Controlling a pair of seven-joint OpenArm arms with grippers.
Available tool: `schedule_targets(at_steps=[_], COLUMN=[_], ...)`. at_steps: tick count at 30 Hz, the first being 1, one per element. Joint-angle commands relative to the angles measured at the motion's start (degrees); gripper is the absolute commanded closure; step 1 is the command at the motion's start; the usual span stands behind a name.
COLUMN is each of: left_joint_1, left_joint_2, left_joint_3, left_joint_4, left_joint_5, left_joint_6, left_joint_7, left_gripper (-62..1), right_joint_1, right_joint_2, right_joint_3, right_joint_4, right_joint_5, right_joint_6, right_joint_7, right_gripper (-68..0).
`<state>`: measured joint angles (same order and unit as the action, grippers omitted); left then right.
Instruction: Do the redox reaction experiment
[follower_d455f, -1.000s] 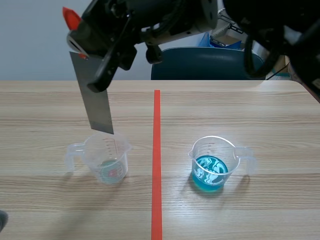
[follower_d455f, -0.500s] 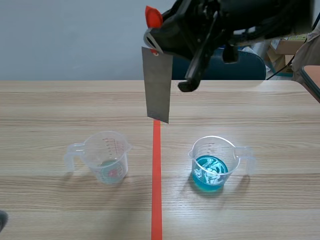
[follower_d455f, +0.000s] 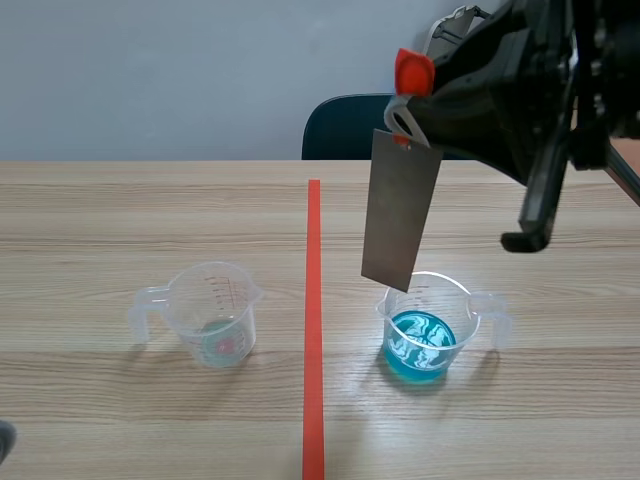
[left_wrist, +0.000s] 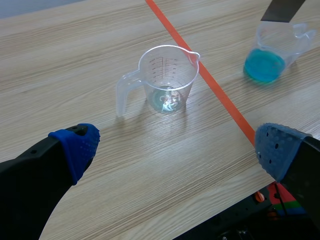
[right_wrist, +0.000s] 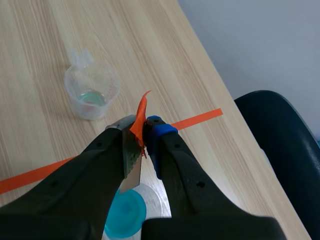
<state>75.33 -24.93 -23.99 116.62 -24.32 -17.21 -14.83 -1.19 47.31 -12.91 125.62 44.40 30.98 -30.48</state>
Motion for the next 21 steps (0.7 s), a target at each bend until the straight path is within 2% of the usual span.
schedule_targets(at_steps=[1, 3, 8, 10, 16, 21], left_joint_1=[0.1, 0.1, 0.1, 0.1, 0.1, 0.1], left_joint_2=[0.4, 0.4, 0.4, 0.4, 0.4, 0.4], left_joint_3=[0.0, 0.0, 0.0, 0.0, 0.0, 0.0], left_joint_4=[0.9, 0.9, 0.9, 0.9, 0.9, 0.9], left_joint_5=[-0.3, -0.3, -0.3, -0.3, -0.3, -0.3], left_joint_6=[-0.3, -0.3, -0.3, -0.3, -0.3, -0.3], left_joint_7=[-0.8, -0.8, -0.8, -0.8, -0.8, -0.8], left_gripper=[-62.3, -62.3, -62.3, -62.3, -62.3, -62.3], right_joint_1=[-1.3, -4.1, -9.7, -11.1, -12.3, -12.3], right_joint_2=[0.2, 0.2, 0.1, 0.1, 0.1, 0.1], right_joint_3=[1.6, 3.9, 9.1, 11.0, 14.6, 15.4], right_joint_4=[0.9, 1.3, 2.1, 2.3, 2.3, 2.3], right_joint_5=[0.2, 0.2, -0.3, -0.7, -0.6, -0.6], right_joint_6=[0.5, 1.7, 2.2, 3.2, 4.0, 4.7], right_joint_7=[0.7, 0.7, 1.0, 1.5, 1.9, 2.2], right_gripper=[-0.8, -0.8, -0.8, -0.8, -0.8, -0.8])
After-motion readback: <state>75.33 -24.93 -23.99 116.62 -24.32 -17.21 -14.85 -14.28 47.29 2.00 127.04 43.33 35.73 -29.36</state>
